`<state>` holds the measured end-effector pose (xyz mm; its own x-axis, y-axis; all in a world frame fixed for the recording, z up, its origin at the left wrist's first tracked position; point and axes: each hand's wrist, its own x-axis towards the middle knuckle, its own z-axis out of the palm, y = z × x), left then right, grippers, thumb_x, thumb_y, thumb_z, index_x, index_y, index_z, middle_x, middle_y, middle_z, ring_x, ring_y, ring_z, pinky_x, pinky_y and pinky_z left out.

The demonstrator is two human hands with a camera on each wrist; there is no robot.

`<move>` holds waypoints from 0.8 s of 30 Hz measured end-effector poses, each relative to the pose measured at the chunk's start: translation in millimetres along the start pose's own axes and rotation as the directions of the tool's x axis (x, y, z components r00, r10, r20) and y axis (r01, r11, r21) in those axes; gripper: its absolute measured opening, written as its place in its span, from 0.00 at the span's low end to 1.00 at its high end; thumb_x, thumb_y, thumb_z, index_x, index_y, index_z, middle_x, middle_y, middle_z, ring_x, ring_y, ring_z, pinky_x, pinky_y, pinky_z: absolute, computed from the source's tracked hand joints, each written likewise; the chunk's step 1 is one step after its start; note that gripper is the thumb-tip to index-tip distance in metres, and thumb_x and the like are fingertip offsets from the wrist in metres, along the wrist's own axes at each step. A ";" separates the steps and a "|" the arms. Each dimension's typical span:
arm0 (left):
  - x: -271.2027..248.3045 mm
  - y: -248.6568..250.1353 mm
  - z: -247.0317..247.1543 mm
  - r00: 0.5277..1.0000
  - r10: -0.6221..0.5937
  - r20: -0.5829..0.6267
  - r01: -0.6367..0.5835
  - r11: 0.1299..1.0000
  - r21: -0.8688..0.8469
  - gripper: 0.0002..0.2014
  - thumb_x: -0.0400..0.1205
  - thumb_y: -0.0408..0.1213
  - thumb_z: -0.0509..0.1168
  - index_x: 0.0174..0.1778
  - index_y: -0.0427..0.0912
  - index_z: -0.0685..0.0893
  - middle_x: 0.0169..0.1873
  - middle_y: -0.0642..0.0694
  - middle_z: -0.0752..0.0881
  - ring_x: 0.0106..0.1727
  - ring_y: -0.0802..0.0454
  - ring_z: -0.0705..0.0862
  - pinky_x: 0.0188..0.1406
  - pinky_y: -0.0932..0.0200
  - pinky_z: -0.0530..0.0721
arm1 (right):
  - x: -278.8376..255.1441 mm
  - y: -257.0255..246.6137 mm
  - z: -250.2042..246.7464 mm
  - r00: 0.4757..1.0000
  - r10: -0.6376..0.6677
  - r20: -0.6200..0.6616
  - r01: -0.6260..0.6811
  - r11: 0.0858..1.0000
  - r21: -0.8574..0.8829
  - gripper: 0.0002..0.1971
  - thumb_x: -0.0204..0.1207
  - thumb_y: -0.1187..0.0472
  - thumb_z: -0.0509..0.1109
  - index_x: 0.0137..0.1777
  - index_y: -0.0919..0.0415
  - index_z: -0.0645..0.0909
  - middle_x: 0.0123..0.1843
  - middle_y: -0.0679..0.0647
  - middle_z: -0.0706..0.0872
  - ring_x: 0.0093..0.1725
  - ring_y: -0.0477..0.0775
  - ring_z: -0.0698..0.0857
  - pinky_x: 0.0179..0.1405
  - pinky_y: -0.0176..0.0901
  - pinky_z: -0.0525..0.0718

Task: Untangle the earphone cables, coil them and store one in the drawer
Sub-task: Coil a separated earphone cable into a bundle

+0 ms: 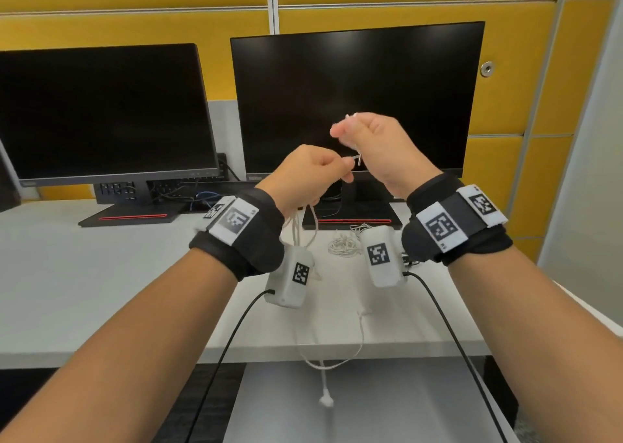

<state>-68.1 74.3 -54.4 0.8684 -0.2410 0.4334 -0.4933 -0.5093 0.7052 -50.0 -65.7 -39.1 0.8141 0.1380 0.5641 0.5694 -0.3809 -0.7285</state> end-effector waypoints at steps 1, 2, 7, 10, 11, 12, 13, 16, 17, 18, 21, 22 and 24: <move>0.8 1.8 -3.2 0.999 0.018 -0.046 -0.021 0.999 -0.047 0.15 0.87 0.45 0.60 0.43 0.41 0.87 0.24 0.53 0.76 0.25 0.58 0.72 0.27 0.62 0.76 | -1.2 1.8 0.1 0.999 0.016 0.029 -0.015 0.998 -0.055 0.16 0.89 0.53 0.56 0.50 0.54 0.85 0.52 0.50 0.87 0.56 0.44 0.83 0.61 0.42 0.74; 3.0 3.0 -6.4 0.994 0.035 -0.103 -0.044 0.996 -0.078 0.15 0.87 0.43 0.60 0.43 0.38 0.87 0.25 0.53 0.78 0.25 0.60 0.73 0.30 0.64 0.78 | -3.5 2.0 0.3 0.996 0.049 0.081 -0.043 0.997 -0.070 0.18 0.89 0.53 0.54 0.46 0.55 0.83 0.41 0.51 0.86 0.45 0.45 0.84 0.57 0.42 0.76; 6.8 -1.4 -14.3 0.985 0.086 -0.147 -0.096 0.994 -0.059 0.13 0.87 0.44 0.61 0.48 0.40 0.86 0.35 0.53 0.84 0.35 0.61 0.82 0.42 0.65 0.80 | -13.6 0.3 -3.9 0.956 0.120 0.267 -0.216 0.905 0.367 0.22 0.89 0.49 0.53 0.36 0.58 0.76 0.24 0.49 0.68 0.25 0.46 0.65 0.31 0.39 0.68; 3.4 -4.0 -12.1 0.998 0.059 -0.025 -0.060 0.996 -0.068 0.10 0.87 0.42 0.61 0.47 0.47 0.87 0.39 0.51 0.88 0.40 0.60 0.86 0.44 0.67 0.83 | -11.9 0.8 -7.8 0.973 0.087 0.212 -0.199 0.779 0.594 0.22 0.89 0.50 0.54 0.35 0.57 0.75 0.26 0.50 0.74 0.28 0.48 0.73 0.39 0.43 0.75; 2.5 -4.4 -11.4 0.999 0.041 -0.001 -0.041 0.997 -0.060 0.10 0.87 0.42 0.62 0.48 0.47 0.88 0.41 0.51 0.89 0.41 0.61 0.87 0.42 0.68 0.83 | -11.2 0.7 -7.8 0.980 0.087 0.181 -0.182 0.762 0.621 0.21 0.89 0.50 0.55 0.36 0.57 0.76 0.29 0.51 0.79 0.30 0.48 0.79 0.44 0.47 0.79; 1.3 -4.4 -11.1 1.000 0.021 0.014 -0.020 0.998 -0.052 0.09 0.86 0.43 0.62 0.49 0.48 0.88 0.43 0.51 0.90 0.41 0.62 0.87 0.40 0.69 0.82 | -10.8 0.4 -7.4 0.985 0.091 0.150 -0.166 0.757 0.632 0.20 0.89 0.50 0.56 0.37 0.57 0.78 0.33 0.52 0.84 0.33 0.49 0.84 0.49 0.50 0.81; 0.0 -4.4 -10.8 1.000 -0.001 0.025 0.003 0.998 -0.055 0.09 0.86 0.43 0.63 0.51 0.48 0.88 0.45 0.51 0.90 0.42 0.61 0.86 0.40 0.69 0.82 | -10.7 0.6 -6.6 0.988 0.098 0.122 -0.154 0.755 0.638 0.19 0.89 0.51 0.57 0.39 0.57 0.80 0.36 0.52 0.88 0.38 0.50 0.88 0.53 0.52 0.82; -3.9 -5.6 -7.3 0.998 -0.044 0.037 0.048 0.994 -0.095 0.09 0.85 0.43 0.64 0.54 0.47 0.88 0.46 0.46 0.89 0.42 0.57 0.84 0.40 0.65 0.80 | -10.6 1.7 -6.7 0.992 0.103 0.072 -0.125 0.738 0.663 0.15 0.89 0.54 0.57 0.47 0.57 0.81 0.49 0.52 0.93 0.52 0.51 0.92 0.54 0.47 0.81; -5.3 -6.7 -5.6 0.999 -0.044 0.013 0.045 0.993 -0.112 0.09 0.85 0.43 0.64 0.54 0.46 0.88 0.44 0.47 0.88 0.42 0.57 0.84 0.40 0.64 0.80 | -9.5 2.3 -6.5 0.994 0.092 0.057 -0.107 0.745 0.659 0.14 0.89 0.55 0.56 0.49 0.57 0.82 0.54 0.53 0.92 0.56 0.50 0.91 0.54 0.46 0.79; -6.1 -8.0 -4.3 0.999 -0.043 -0.021 0.040 0.990 -0.135 0.08 0.84 0.42 0.65 0.54 0.46 0.87 0.41 0.48 0.88 0.41 0.57 0.85 0.39 0.63 0.81 | -7.8 3.6 -6.1 0.996 0.082 0.037 -0.087 0.773 0.628 0.14 0.89 0.55 0.56 0.51 0.58 0.82 0.58 0.51 0.91 0.59 0.48 0.89 0.55 0.45 0.78; -7.2 -10.6 -4.6 0.996 -0.070 -0.055 0.055 0.969 -0.241 0.05 0.83 0.37 0.67 0.53 0.44 0.82 0.43 0.44 0.91 0.43 0.51 0.89 0.42 0.57 0.86 | -3.8 7.9 -4.0 0.997 0.062 -0.047 -0.044 0.949 0.312 0.13 0.88 0.54 0.59 0.59 0.56 0.84 0.59 0.45 0.88 0.60 0.40 0.85 0.57 0.40 0.74; -7.5 -11.3 -5.5 0.997 -0.079 -0.027 0.068 0.959 -0.274 0.05 0.83 0.34 0.67 0.54 0.44 0.81 0.45 0.42 0.91 0.45 0.48 0.89 0.46 0.55 0.88 | -3.3 9.2 -3.5 0.997 0.038 -0.066 -0.027 0.988 0.152 0.12 0.86 0.54 0.61 0.58 0.55 0.85 0.59 0.45 0.87 0.59 0.40 0.83 0.53 0.37 0.73; -7.6 -12.5 -7.5 0.997 -0.083 0.006 0.081 0.956 -0.281 0.08 0.83 0.30 0.67 0.54 0.45 0.80 0.48 0.40 0.91 0.49 0.45 0.90 0.52 0.52 0.89 | -4.4 11.1 -2.2 1.000 0.008 -0.021 -0.010 0.995 -0.097 0.12 0.85 0.55 0.62 0.56 0.57 0.86 0.57 0.50 0.86 0.56 0.45 0.81 0.46 0.33 0.72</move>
<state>-68.9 88.6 -62.3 0.9066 -0.2032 0.3699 -0.4153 -0.2740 0.8674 -47.4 -72.6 -48.8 0.8161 0.1152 0.5663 0.5472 -0.4694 -0.6930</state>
